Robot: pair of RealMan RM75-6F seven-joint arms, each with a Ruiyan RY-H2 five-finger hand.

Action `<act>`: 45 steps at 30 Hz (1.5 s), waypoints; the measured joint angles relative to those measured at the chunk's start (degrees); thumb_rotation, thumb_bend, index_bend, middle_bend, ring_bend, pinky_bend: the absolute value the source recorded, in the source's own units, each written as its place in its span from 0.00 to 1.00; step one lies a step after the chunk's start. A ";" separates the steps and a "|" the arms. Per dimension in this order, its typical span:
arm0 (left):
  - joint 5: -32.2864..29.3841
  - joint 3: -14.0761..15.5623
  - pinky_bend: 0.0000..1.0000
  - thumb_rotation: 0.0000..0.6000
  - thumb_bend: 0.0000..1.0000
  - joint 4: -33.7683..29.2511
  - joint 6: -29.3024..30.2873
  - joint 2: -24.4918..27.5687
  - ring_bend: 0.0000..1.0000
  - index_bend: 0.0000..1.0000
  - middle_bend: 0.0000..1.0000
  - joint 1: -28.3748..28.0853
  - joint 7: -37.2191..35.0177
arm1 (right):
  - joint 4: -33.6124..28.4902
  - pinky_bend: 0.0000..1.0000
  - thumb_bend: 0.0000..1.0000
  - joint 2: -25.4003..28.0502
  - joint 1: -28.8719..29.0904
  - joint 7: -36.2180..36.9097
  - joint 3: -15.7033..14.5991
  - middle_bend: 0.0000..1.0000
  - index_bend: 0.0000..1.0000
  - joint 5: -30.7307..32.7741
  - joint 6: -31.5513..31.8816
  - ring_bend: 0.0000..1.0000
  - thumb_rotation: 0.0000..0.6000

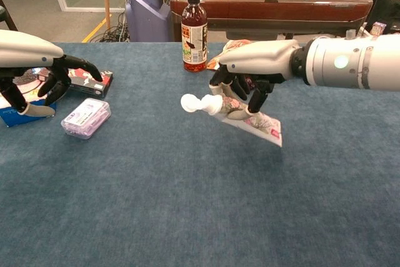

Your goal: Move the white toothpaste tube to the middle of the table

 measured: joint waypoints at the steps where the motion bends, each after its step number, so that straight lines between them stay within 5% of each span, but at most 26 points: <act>1: -0.16 0.01 0.17 1.00 0.30 -0.10 0.22 0.19 0.54 0.13 0.60 0.27 -0.01 | 0.63 0.45 0.67 -0.56 -0.08 0.10 0.08 0.59 0.69 -0.02 -0.37 0.51 1.00; 11: -1.01 -0.23 0.17 1.00 0.30 -1.36 1.96 1.63 0.54 0.13 0.60 2.39 0.04 | 4.54 0.45 0.63 -4.29 1.39 -2.93 3.07 0.56 0.63 2.52 -5.47 0.47 1.00; 19: -1.00 -0.41 0.17 1.00 0.30 -1.65 2.37 1.87 0.54 0.13 0.60 3.39 0.01 | 4.41 0.41 0.27 -5.30 3.75 -11.58 4.24 0.42 0.36 9.24 -8.46 0.37 1.00; 25: -0.43 -0.82 0.17 1.00 0.30 -1.43 3.00 2.11 0.53 0.13 0.60 4.10 -0.87 | 1.64 0.36 0.01 -4.91 5.43 -19.32 4.32 0.13 0.01 16.81 -8.49 0.22 1.00; 35: -0.70 -1.65 0.17 1.00 0.30 0.46 7.54 1.74 0.50 0.13 0.53 7.15 -2.89 | -7.81 0.34 0.00 3.95 1.19 -19.39 5.40 0.09 0.00 16.77 1.76 0.16 1.00; 45: -3.30 -2.27 0.17 1.00 0.30 6.71 19.71 -3.45 0.43 0.13 0.43 15.40 -2.52 | -13.60 0.33 0.01 14.78 -14.27 -11.92 3.35 0.18 0.03 10.57 18.37 0.17 1.00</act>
